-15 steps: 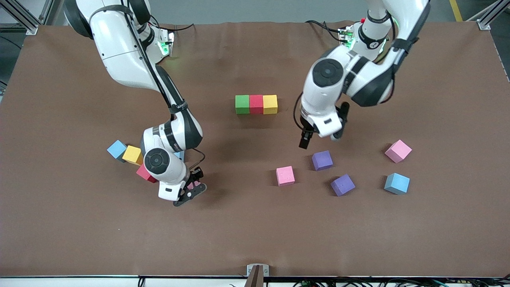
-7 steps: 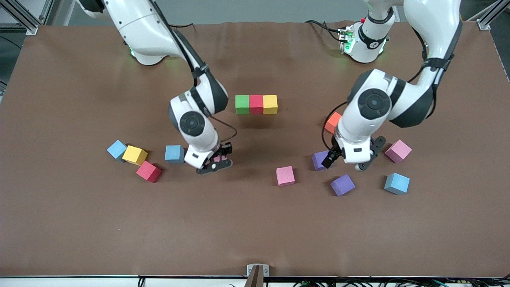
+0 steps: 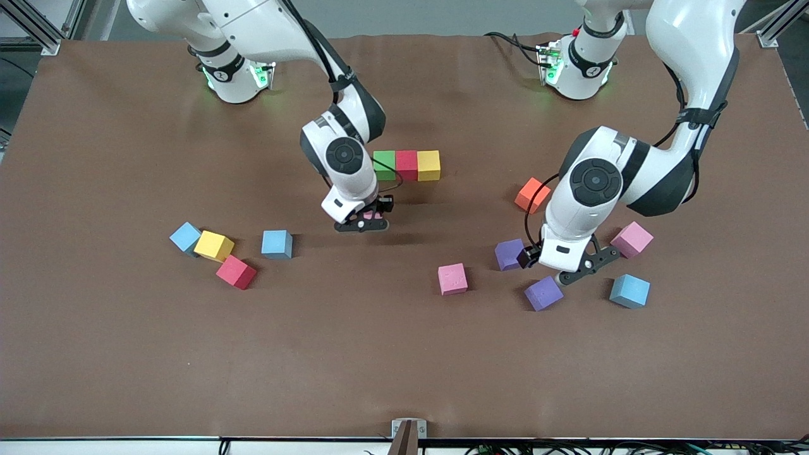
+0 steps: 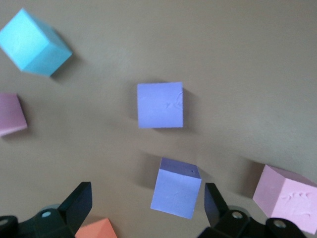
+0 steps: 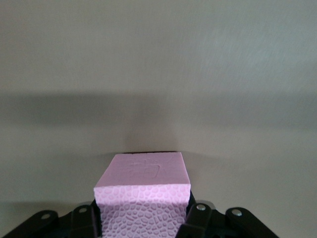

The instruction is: Arrange 11 blocks into digit 3

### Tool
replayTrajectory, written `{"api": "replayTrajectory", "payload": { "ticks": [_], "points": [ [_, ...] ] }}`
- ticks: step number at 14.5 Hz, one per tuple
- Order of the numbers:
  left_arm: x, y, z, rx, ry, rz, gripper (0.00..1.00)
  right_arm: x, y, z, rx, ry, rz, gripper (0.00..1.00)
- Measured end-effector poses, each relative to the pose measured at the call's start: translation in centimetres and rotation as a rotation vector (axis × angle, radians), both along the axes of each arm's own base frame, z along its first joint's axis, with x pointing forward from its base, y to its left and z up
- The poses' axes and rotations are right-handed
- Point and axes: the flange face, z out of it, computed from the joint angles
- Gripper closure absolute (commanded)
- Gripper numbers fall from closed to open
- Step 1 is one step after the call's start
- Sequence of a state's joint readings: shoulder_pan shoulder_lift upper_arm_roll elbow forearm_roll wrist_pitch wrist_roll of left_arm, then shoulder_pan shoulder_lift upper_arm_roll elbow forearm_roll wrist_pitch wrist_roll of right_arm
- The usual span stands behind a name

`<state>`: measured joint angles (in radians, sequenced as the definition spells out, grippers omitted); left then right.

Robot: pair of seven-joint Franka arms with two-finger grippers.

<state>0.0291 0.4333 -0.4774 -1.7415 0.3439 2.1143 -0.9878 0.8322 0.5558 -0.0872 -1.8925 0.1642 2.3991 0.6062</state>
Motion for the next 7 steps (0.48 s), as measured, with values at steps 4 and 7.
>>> {"api": "replayTrajectory", "payload": {
  "ticks": [4,7],
  "points": [
    [1.7,1.5,3.2,0.027,0.019,-0.164,0.00,-2.2,1.7,-0.3,-0.009,0.003,-0.017,0.65],
    [1.9,1.8,3.3,0.033,0.032,-0.265,0.00,-3.4,2.7,-0.3,-0.011,0.003,-0.013,0.65]
  ]
}}
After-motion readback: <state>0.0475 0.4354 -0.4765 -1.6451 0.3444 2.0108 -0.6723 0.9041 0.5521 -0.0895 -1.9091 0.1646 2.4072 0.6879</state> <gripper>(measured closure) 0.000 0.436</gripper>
